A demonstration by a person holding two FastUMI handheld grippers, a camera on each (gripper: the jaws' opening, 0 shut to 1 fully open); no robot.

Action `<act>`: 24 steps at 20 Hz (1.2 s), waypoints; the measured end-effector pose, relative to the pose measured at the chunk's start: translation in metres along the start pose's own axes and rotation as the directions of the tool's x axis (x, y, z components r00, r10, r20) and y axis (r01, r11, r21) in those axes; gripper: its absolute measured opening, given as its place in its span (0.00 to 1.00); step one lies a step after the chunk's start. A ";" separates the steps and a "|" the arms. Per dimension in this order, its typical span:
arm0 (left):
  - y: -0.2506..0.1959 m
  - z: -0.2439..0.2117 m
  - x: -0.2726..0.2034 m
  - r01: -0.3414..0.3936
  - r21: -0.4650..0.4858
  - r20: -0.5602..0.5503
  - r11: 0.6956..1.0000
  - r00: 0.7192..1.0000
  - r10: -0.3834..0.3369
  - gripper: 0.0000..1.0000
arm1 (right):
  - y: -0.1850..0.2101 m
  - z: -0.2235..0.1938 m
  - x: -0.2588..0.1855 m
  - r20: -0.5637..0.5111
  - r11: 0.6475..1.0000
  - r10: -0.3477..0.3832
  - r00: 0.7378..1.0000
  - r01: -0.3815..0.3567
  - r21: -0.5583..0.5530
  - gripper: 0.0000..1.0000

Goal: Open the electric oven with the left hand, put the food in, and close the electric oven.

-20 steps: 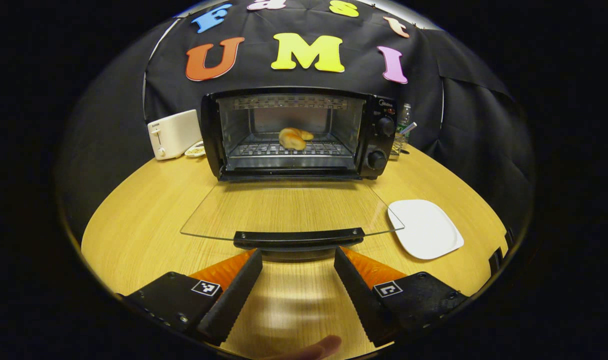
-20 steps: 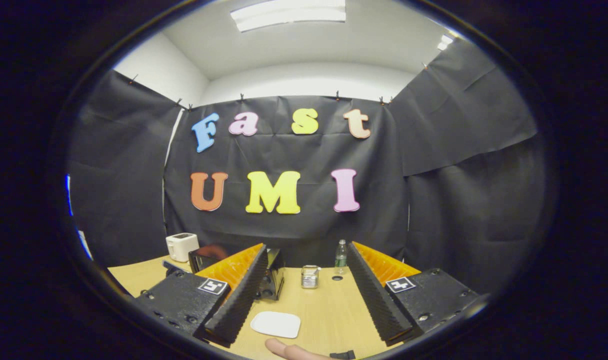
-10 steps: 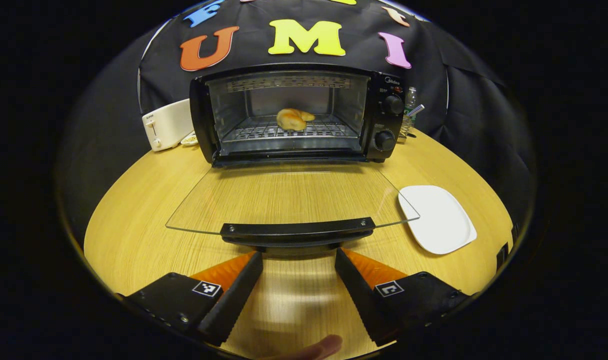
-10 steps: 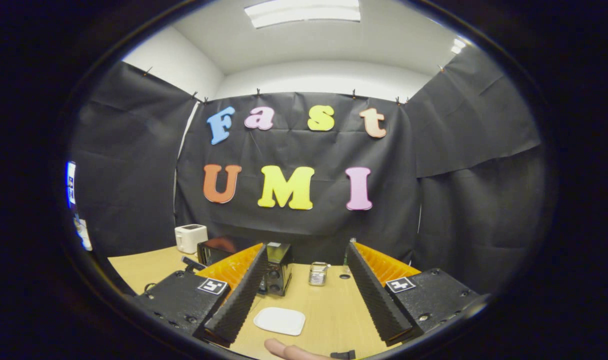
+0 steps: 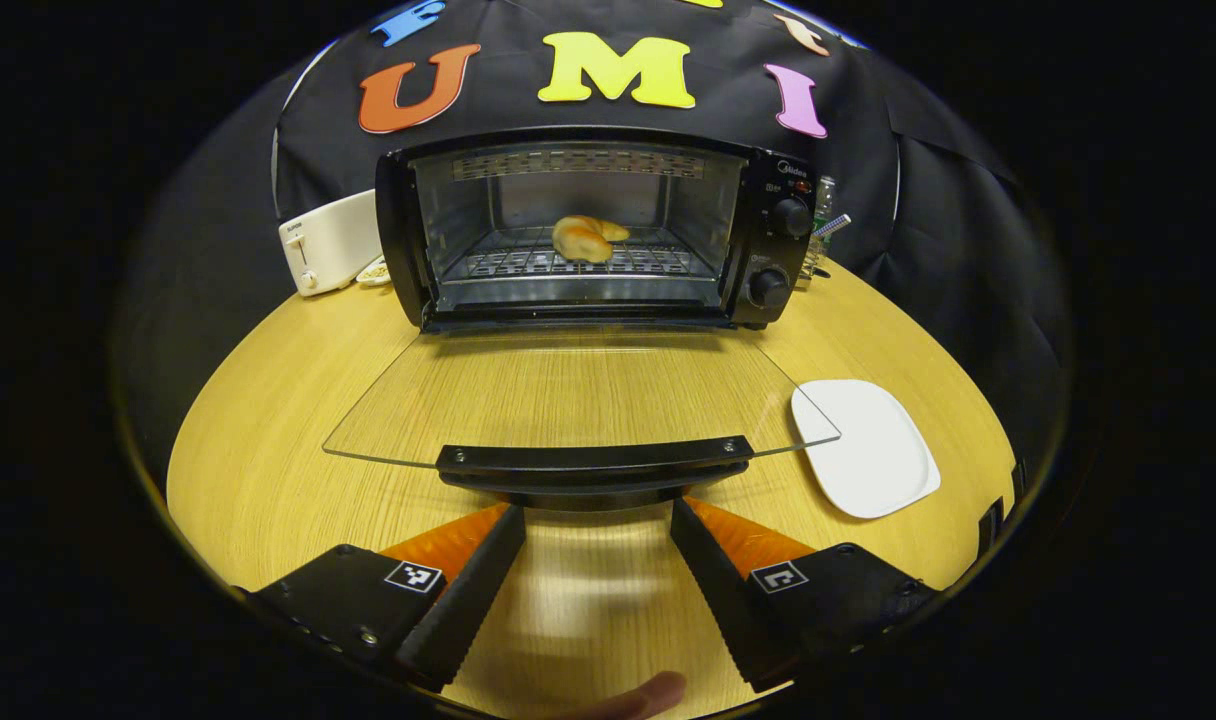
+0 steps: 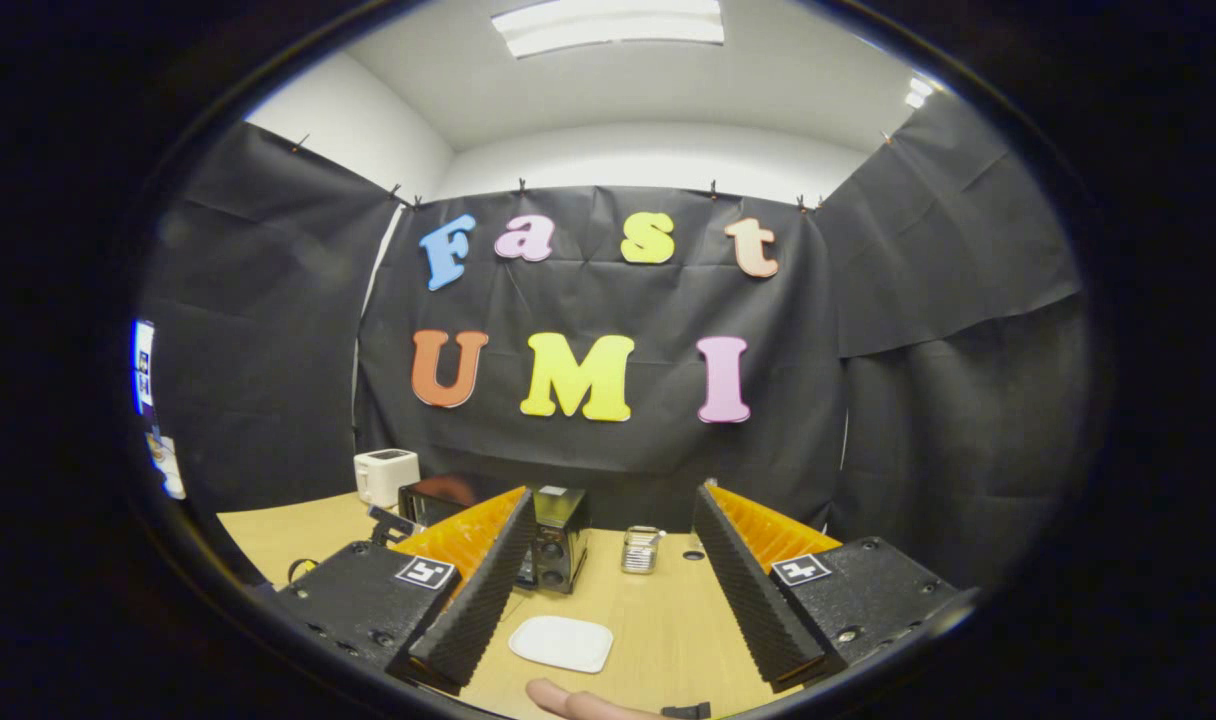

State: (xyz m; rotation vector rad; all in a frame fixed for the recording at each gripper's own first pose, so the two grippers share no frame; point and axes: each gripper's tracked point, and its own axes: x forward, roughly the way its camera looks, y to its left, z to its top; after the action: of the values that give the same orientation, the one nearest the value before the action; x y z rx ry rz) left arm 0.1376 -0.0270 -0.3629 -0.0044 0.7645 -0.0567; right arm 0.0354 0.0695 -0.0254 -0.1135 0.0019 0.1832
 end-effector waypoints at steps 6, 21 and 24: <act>-0.001 0.020 -0.005 0.003 0.010 0.035 1.000 0.999 -0.003 0.96 | -0.003 -0.007 0.005 -0.020 1.000 -0.004 1.000 0.004 0.009 0.96; 0.022 0.124 0.006 -0.047 -0.002 0.202 0.999 0.978 0.046 0.96 | -0.007 -0.020 0.011 -0.045 1.000 -0.011 0.999 0.012 0.014 0.96; 0.032 0.146 0.021 -0.062 -0.032 0.225 0.998 0.972 0.068 0.96 | -0.009 -0.023 0.009 -0.047 1.000 -0.018 0.999 0.019 0.008 0.96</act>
State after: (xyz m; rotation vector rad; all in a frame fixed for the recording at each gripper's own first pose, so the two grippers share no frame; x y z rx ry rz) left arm 0.2551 0.0011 -0.2725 -0.0097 0.5365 0.0156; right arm 0.0459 0.0593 -0.0473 -0.1097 0.0486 0.1619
